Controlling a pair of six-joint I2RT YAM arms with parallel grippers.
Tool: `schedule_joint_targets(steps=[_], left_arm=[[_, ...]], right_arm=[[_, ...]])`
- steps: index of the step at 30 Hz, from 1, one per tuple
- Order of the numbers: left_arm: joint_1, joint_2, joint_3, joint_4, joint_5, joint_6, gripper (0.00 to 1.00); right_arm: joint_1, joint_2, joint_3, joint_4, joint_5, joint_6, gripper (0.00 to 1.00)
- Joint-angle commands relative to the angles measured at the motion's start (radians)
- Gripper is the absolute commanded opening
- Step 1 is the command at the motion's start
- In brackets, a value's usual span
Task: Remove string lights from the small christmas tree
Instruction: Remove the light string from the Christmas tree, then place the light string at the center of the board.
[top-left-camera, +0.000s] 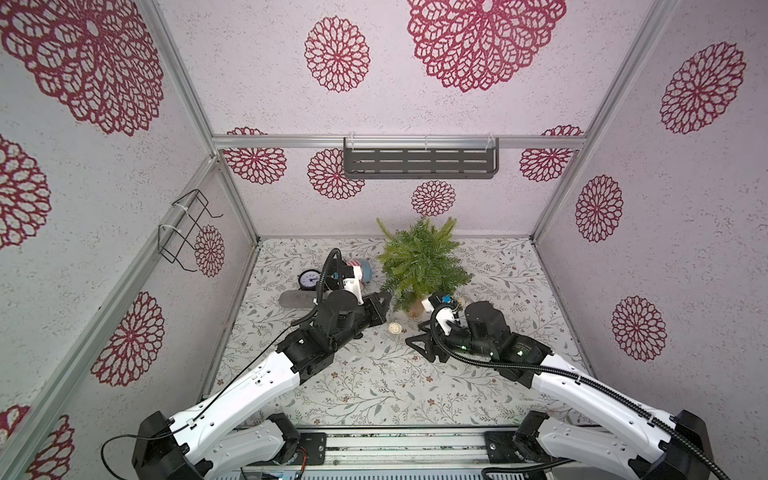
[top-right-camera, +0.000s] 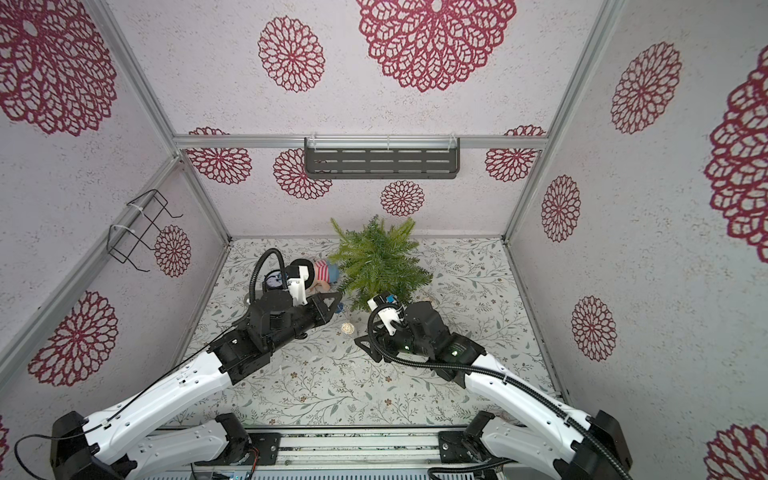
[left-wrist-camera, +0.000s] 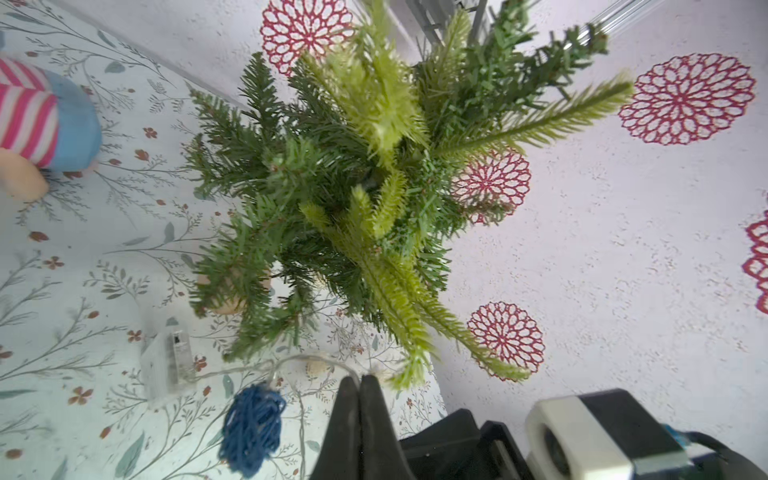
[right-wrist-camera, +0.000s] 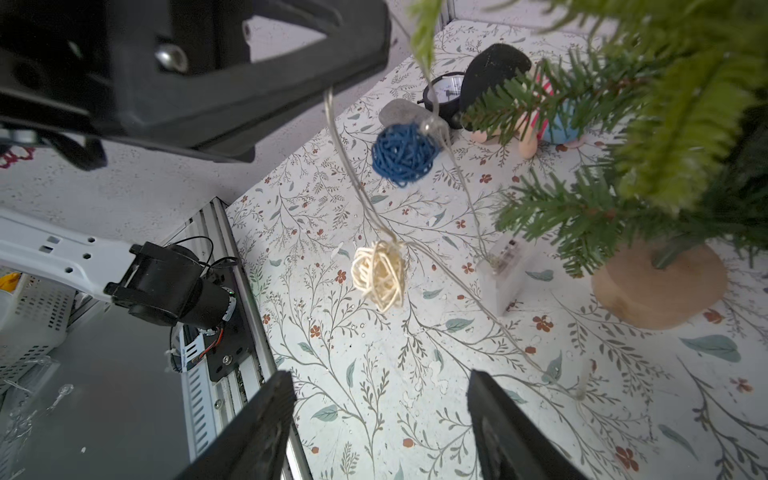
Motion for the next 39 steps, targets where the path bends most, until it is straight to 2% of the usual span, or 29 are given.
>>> schedule_joint_targets(steps=[1, 7, 12, 17, 20, 26, 31, 38, 39], left_arm=[[0.031, -0.016, 0.019, -0.049, -0.038, 0.038, 0.00], [0.044, -0.041, 0.014, -0.080, -0.035, 0.047, 0.00], [0.033, -0.091, -0.003, -0.156, -0.010, 0.027, 0.00], [-0.018, -0.145, 0.012, -0.256, 0.018, 0.031, 0.00], [-0.057, -0.137, 0.039, -0.283, 0.086, 0.047, 0.00], [-0.163, -0.048, 0.069, -0.199, 0.171, 0.086, 0.00], [-0.235, 0.075, 0.100, -0.062, 0.211, 0.102, 0.00], [-0.289, 0.262, 0.186, 0.049, 0.224, 0.131, 0.00], [-0.292, 0.282, 0.187, 0.068, 0.226, 0.135, 0.03]], right_arm=[[0.005, -0.019, 0.037, -0.001, 0.021, -0.022, 0.71], [0.006, -0.007, 0.074, -0.035, 0.061, -0.037, 0.71], [0.006, -0.018, 0.087, -0.096, 0.181, -0.022, 0.71], [0.005, -0.083, 0.069, -0.147, 0.271, 0.024, 0.71], [0.004, -0.133, 0.050, -0.171, 0.342, 0.068, 0.72], [0.004, -0.194, 0.053, -0.285, 0.480, 0.134, 0.73], [0.004, -0.244, 0.061, -0.417, 0.668, 0.226, 0.72], [0.003, -0.340, 0.010, -0.528, 0.817, 0.351, 0.72], [0.003, -0.344, 0.006, -0.540, 0.828, 0.361, 0.72]])
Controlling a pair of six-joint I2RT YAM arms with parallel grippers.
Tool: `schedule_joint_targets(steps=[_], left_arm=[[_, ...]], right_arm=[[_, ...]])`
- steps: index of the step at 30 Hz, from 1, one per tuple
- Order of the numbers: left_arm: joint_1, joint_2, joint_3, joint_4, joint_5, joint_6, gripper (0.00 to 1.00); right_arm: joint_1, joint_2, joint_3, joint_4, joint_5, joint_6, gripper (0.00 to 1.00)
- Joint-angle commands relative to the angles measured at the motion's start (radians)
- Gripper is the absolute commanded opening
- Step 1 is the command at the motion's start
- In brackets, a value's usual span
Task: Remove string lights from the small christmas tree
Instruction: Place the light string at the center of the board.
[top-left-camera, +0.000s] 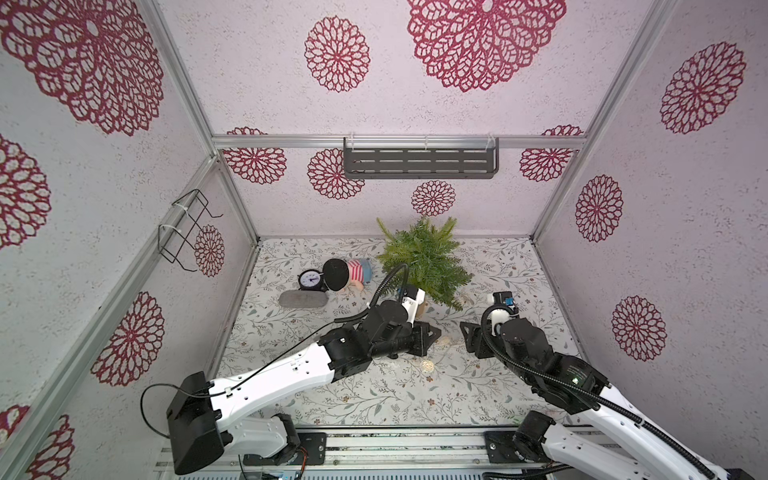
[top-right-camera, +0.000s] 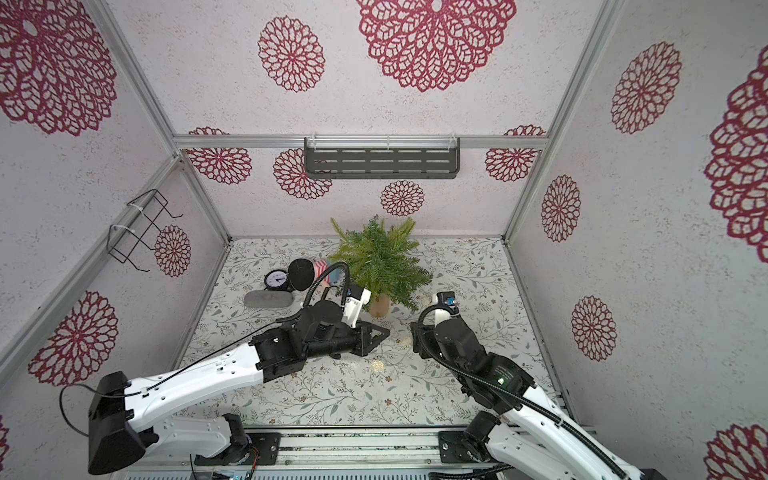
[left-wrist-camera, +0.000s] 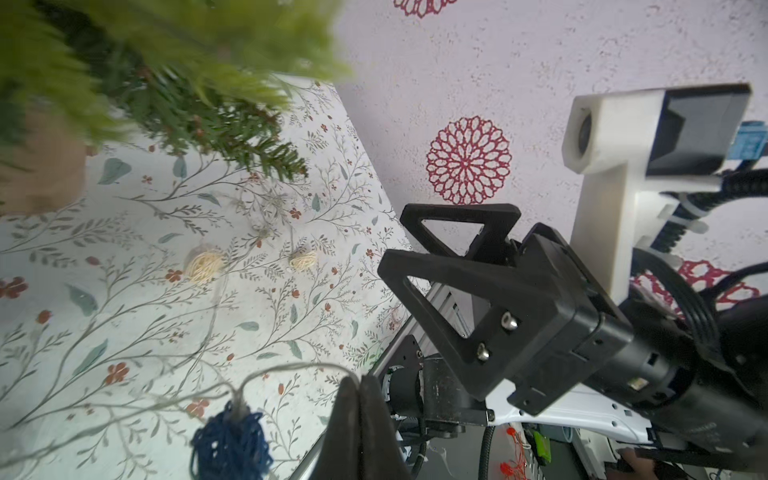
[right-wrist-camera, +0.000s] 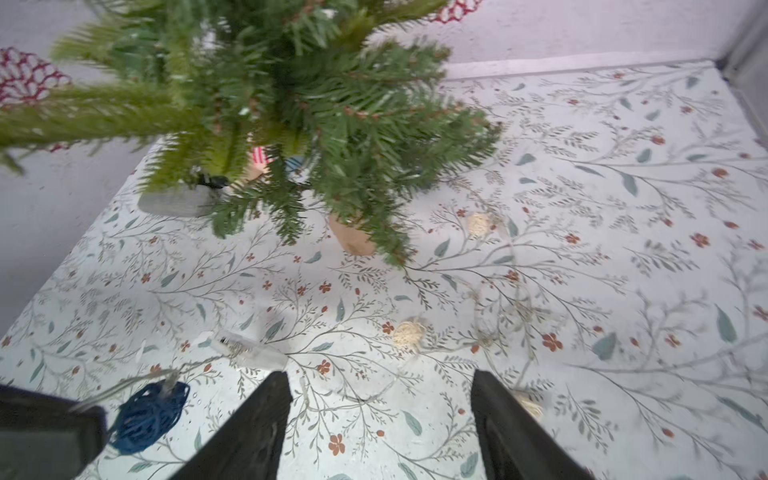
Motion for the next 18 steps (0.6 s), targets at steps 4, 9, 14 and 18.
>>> schedule_joint_targets(steps=[4, 9, 14, 18], left_arm=[[-0.032, 0.100, 0.048, 0.116, 0.006, 0.056, 0.19], [-0.048, 0.164, 0.089, 0.090, -0.020, 0.081, 0.28], [-0.048, 0.167, 0.079, 0.091, -0.032, 0.087, 0.47], [-0.048, 0.141, 0.057, 0.084, -0.060, 0.088, 0.48]], right_arm=[[-0.001, -0.021, -0.016, -0.117, 0.152, 0.110, 0.72], [0.000, -0.020, -0.034, -0.129, 0.182, 0.137, 0.72], [0.000, -0.017, -0.061, -0.117, 0.178, 0.174, 0.72], [0.000, -0.021, -0.089, -0.097, 0.178, 0.191, 0.71]])
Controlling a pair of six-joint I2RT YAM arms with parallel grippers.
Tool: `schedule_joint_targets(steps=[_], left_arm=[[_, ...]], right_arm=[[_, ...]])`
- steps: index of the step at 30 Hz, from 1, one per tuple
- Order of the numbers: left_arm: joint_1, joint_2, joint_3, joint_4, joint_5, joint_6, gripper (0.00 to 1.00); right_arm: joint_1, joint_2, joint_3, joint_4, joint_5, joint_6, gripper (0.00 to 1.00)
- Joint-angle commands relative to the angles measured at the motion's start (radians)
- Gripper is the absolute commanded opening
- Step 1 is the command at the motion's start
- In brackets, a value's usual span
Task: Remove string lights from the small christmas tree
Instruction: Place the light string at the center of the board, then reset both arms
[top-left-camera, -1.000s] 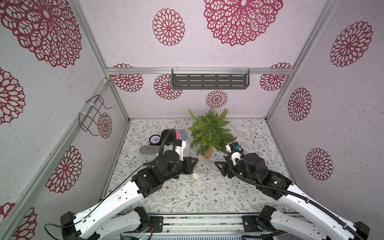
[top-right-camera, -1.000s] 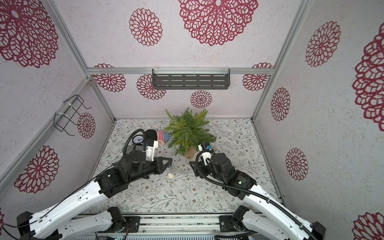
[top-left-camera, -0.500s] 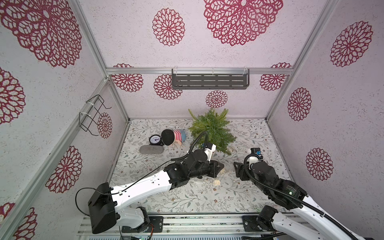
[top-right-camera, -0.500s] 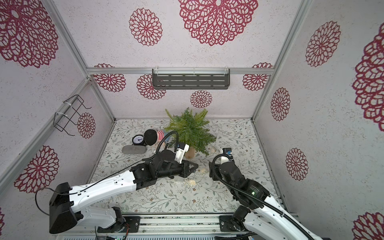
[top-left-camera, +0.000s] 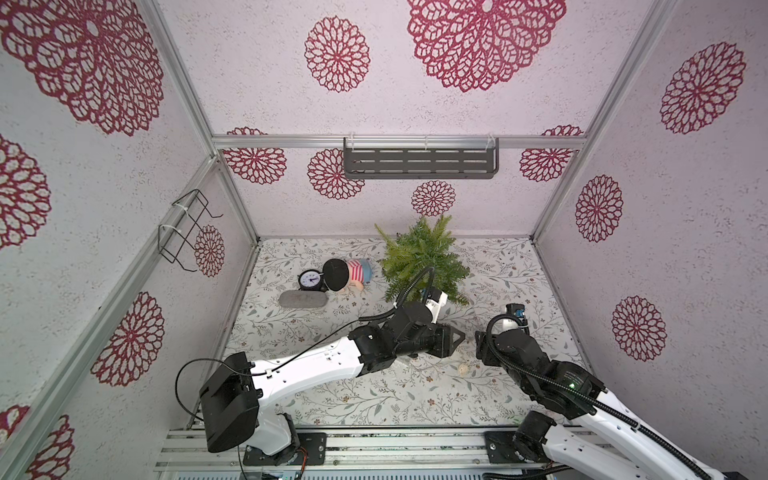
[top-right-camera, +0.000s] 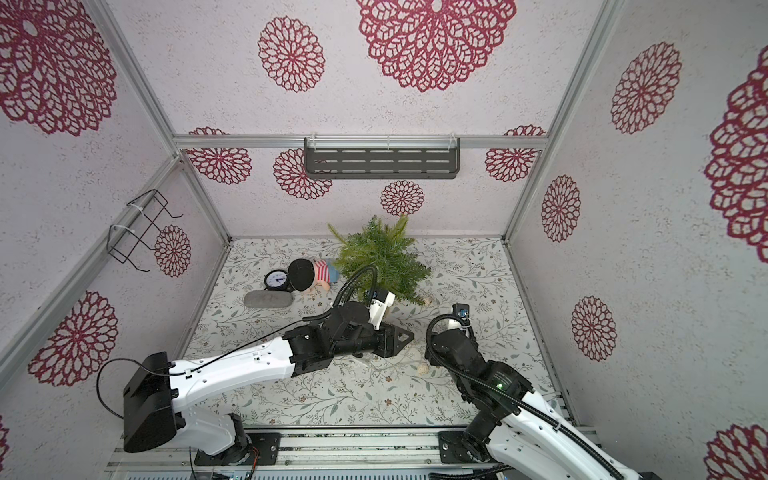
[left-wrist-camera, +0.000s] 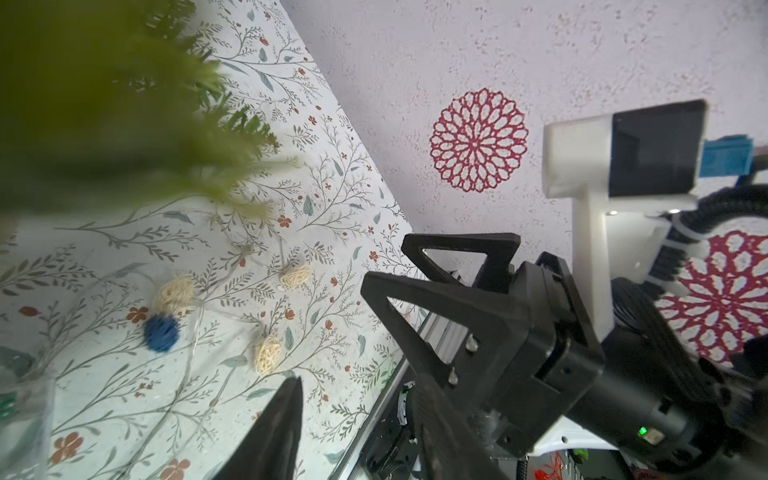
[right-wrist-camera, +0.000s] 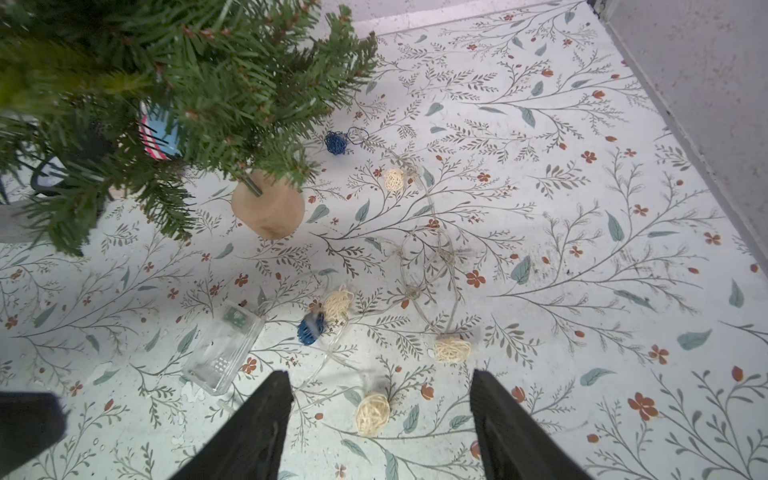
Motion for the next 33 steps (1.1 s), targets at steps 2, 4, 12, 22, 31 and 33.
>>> schedule_joint_targets(steps=[2, 4, 12, 22, 31, 33], left_arm=[[-0.009, -0.039, -0.017, 0.000, -0.044, 0.020, 0.49], [-0.010, -0.053, -0.023, -0.011, -0.055, 0.021, 0.51], [-0.014, -0.155, -0.062, -0.051, -0.095, 0.043, 0.56], [-0.005, -0.330, -0.100, -0.221, -0.159, 0.069, 0.57], [0.098, -0.525, -0.150, -0.421, -0.191, 0.059, 0.62], [0.148, -0.561, -0.168, -0.442, -0.183, 0.053, 0.62]], right_arm=[[0.000, 0.000, -0.016, 0.024, 0.037, 0.045, 0.71], [-0.002, 0.007, -0.023, 0.032, 0.038, 0.049, 0.71], [-0.042, 0.065, -0.053, 0.081, 0.000, 0.056, 0.73], [-0.328, 0.141, -0.051, 0.191, -0.130, -0.031, 0.71], [-0.533, 0.287, -0.020, 0.443, 0.037, -0.201, 0.79], [-0.550, 0.301, -0.062, 0.576, 0.110, -0.299, 0.83]])
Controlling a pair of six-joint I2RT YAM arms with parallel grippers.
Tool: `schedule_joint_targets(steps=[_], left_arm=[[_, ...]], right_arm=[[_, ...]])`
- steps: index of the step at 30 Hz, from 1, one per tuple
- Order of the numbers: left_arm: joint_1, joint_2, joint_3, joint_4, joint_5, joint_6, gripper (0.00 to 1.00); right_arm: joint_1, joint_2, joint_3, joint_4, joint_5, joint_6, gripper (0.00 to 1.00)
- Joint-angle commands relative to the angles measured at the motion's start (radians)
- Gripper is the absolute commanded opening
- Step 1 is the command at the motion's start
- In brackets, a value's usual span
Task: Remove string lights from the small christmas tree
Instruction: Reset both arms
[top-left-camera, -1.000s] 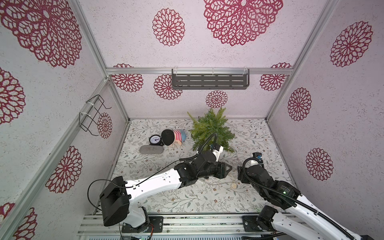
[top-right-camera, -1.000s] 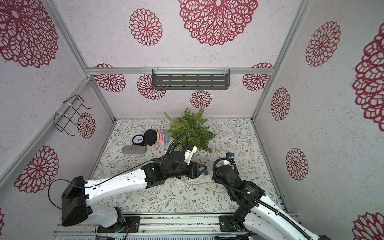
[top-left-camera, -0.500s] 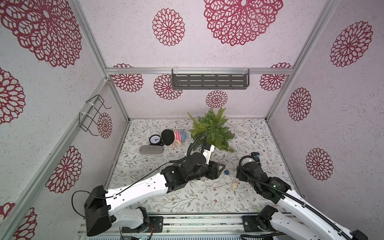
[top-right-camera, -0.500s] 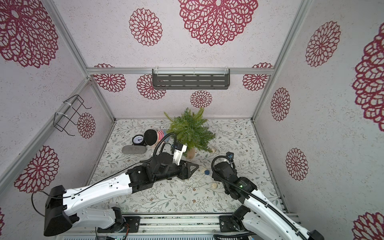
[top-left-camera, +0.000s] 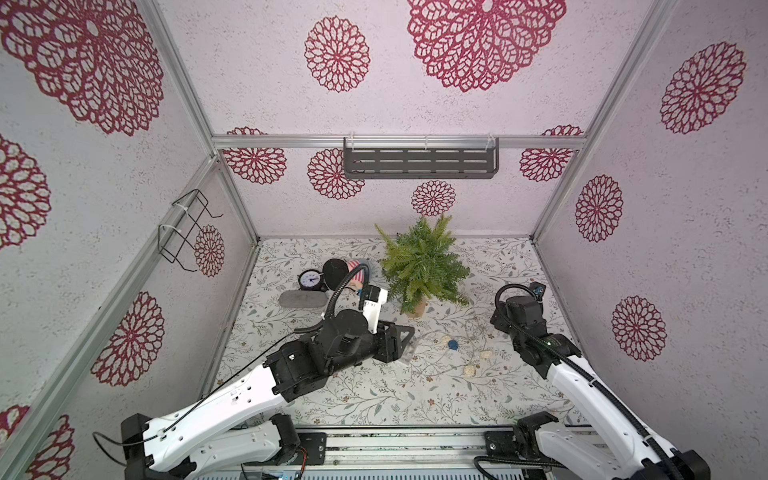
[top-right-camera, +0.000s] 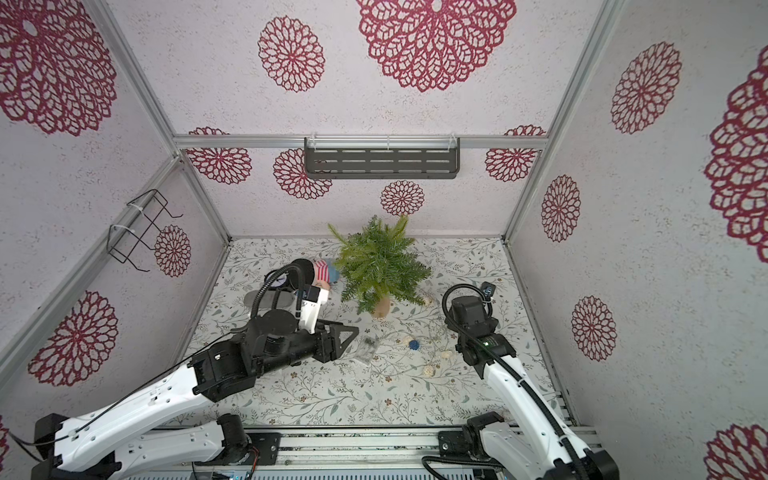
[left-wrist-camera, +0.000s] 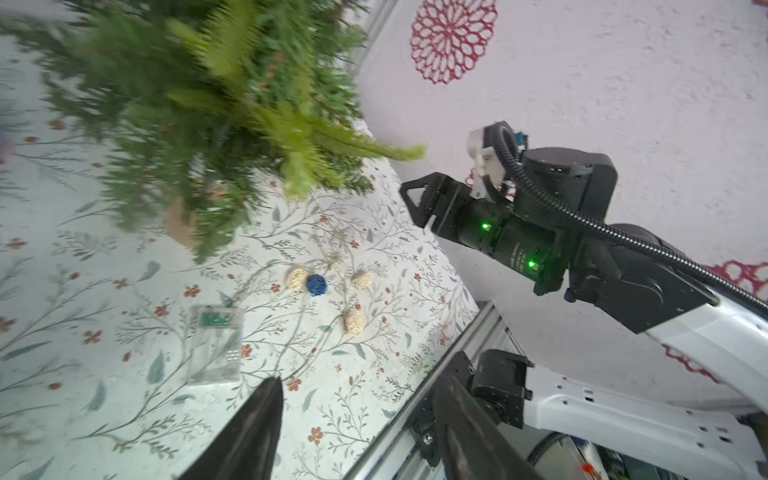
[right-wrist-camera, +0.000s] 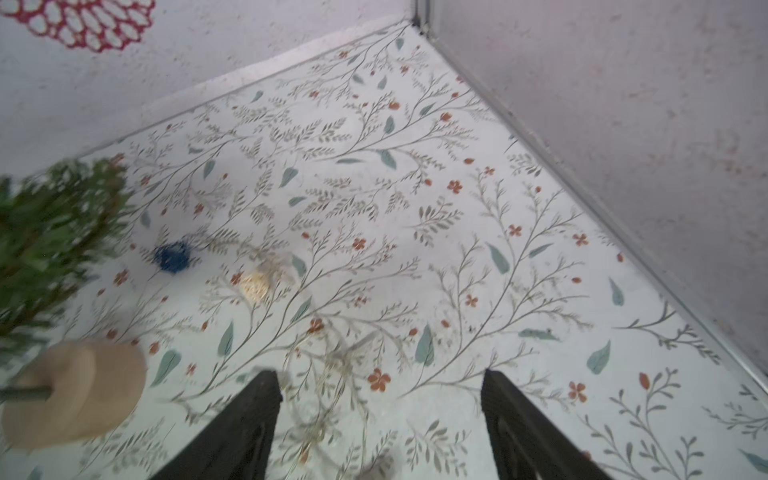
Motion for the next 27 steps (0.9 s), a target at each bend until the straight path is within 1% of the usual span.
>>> schedule_joint_targets(steps=[1, 2, 3, 4, 7, 10, 12, 13, 14, 16, 18, 20, 21, 22, 25, 26, 27], left_arm=[[0.078, -0.053, -0.032, -0.090, -0.005, -0.001, 0.63], [0.107, -0.070, -0.044, -0.093, 0.004, -0.003, 0.63], [0.133, -0.081, -0.053, -0.095, 0.014, -0.003, 0.64], [0.167, -0.094, -0.066, -0.097, 0.029, -0.003, 0.64], [0.267, -0.116, -0.102, -0.098, 0.080, -0.015, 0.64], [0.355, -0.113, -0.124, -0.109, 0.091, -0.040, 0.64], [0.390, -0.098, -0.125, -0.118, 0.074, -0.042, 0.66], [0.408, -0.085, -0.120, -0.129, 0.062, -0.041, 0.66], [0.423, -0.072, -0.117, -0.133, 0.055, -0.037, 0.66], [0.457, -0.038, -0.104, -0.148, 0.029, -0.029, 0.66], [0.487, -0.005, -0.096, -0.150, -0.002, -0.022, 0.66], [0.516, 0.030, -0.096, -0.142, -0.032, -0.025, 0.66], [0.532, 0.050, -0.096, -0.136, -0.047, -0.022, 0.66], [0.545, 0.071, -0.094, -0.130, -0.061, -0.016, 0.66], [0.559, 0.122, -0.095, -0.082, -0.099, 0.017, 0.69], [0.564, 0.134, -0.094, -0.069, -0.115, 0.019, 0.69], [0.570, 0.150, -0.093, -0.054, -0.127, 0.027, 0.70]], right_arm=[[-0.026, 0.008, -0.069, 0.289, 0.174, -0.207, 0.87], [-0.030, 0.000, -0.127, 0.404, 0.224, -0.255, 0.93], [-0.043, -0.004, -0.178, 0.504, 0.240, -0.288, 0.97], [-0.069, -0.006, -0.235, 0.602, 0.221, -0.314, 0.99], [-0.142, 0.032, -0.372, 0.861, 0.120, -0.346, 0.99], [-0.170, 0.146, -0.443, 1.060, 0.067, -0.371, 0.99], [-0.173, 0.241, -0.466, 1.175, 0.054, -0.381, 0.99], [-0.175, 0.285, -0.463, 1.224, 0.056, -0.398, 0.99], [-0.179, 0.297, -0.449, 1.212, 0.021, -0.396, 0.99], [-0.192, 0.356, -0.452, 1.330, -0.010, -0.432, 0.99], [-0.204, 0.411, -0.445, 1.401, -0.043, -0.473, 0.99], [-0.234, 0.480, -0.428, 1.426, -0.087, -0.446, 0.98], [-0.242, 0.510, -0.421, 1.459, -0.121, -0.459, 0.98], [-0.243, 0.506, -0.395, 1.392, -0.161, -0.464, 0.98], [-0.244, 0.534, -0.402, 1.424, -0.180, -0.476, 0.99], [-0.243, 0.550, -0.427, 1.480, -0.165, -0.473, 0.99], [-0.243, 0.583, -0.458, 1.588, -0.157, -0.477, 0.99]])
